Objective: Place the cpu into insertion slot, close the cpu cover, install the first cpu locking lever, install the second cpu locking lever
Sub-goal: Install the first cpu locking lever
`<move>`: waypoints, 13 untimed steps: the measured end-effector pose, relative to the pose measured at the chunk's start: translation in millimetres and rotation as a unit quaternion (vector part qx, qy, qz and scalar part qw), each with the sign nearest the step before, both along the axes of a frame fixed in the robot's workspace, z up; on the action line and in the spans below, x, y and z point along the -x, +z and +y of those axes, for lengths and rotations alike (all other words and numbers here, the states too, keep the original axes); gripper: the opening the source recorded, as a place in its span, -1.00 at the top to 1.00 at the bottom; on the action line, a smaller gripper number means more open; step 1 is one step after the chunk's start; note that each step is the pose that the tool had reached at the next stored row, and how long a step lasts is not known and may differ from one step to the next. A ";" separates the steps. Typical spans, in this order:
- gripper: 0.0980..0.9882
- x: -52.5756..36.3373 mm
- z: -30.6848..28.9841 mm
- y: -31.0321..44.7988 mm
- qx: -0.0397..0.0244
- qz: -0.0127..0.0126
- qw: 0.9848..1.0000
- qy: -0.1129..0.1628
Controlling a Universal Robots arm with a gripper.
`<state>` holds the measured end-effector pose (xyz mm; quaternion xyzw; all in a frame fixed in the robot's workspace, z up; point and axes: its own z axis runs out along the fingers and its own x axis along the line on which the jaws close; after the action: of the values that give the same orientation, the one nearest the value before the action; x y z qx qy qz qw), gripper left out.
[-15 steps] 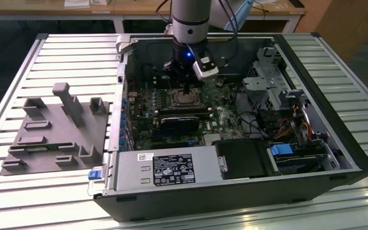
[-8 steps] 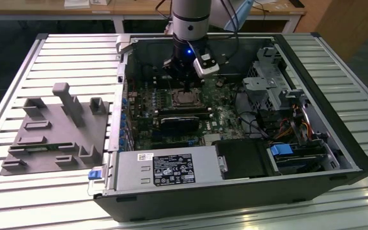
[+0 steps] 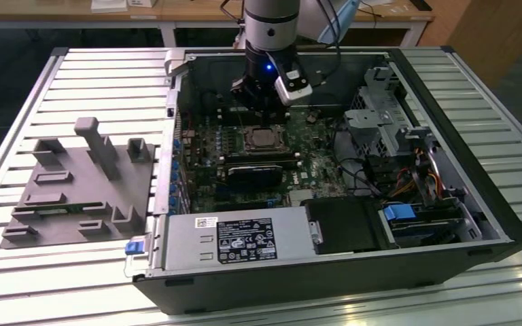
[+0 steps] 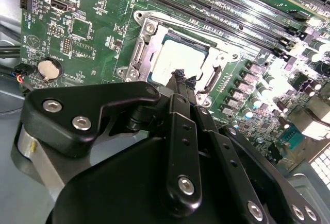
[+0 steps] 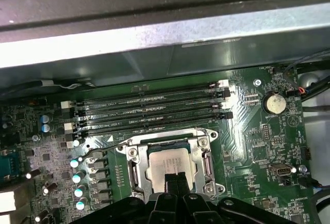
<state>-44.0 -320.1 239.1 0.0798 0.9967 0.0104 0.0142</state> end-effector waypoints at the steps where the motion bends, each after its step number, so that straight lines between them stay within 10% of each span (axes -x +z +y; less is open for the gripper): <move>1: 0.99 0.0 0.0 0.1 0.000 0.000 1.000 0.000; 13: 0.99 3.0 0.0 0.3 0.000 0.000 1.000 0.000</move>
<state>-46.9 -320.1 239.4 0.0798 0.9967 0.0103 0.0142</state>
